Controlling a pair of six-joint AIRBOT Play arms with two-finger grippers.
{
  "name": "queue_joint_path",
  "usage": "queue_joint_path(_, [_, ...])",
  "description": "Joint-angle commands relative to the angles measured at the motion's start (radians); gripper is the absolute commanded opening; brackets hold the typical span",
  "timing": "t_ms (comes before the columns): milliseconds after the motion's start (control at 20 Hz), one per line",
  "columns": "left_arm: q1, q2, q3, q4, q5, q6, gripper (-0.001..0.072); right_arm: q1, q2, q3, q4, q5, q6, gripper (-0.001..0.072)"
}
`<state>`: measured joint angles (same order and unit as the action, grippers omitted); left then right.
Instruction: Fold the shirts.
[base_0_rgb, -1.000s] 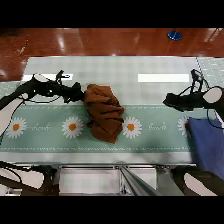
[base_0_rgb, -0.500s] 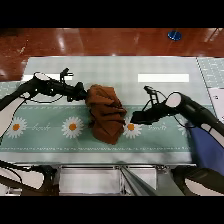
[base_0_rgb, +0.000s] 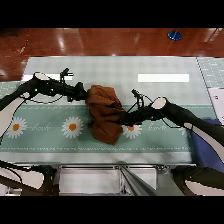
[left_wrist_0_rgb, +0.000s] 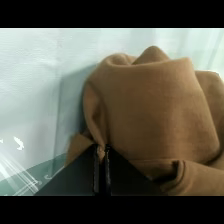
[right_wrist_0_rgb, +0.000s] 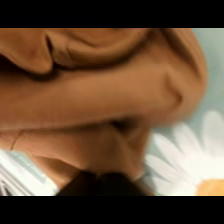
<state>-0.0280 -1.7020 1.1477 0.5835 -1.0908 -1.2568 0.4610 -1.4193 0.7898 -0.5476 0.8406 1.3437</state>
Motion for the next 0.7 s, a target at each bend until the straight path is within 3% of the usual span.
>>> queue_joint_path(0, [0.003,0.012,0.003,-0.001,-0.01,0.0,0.0022,0.002,-0.016,0.03,0.093,0.043,-0.138,0.0021])
queue_joint_path(100, [0.024,0.057,0.036,0.0,-0.031,0.0,0.0022,-0.029,0.003,0.123,0.008,0.101,-0.145,0.0021])
queue_joint_path(400, [0.16,0.352,0.299,-0.001,-0.04,-0.057,0.0022,-0.198,0.164,0.673,-0.43,0.191,0.055,0.002])
queue_joint_path(650, [0.288,0.623,0.544,0.004,-0.038,-0.064,0.0021,-0.229,0.29,1.134,-0.73,0.401,0.116,0.002])
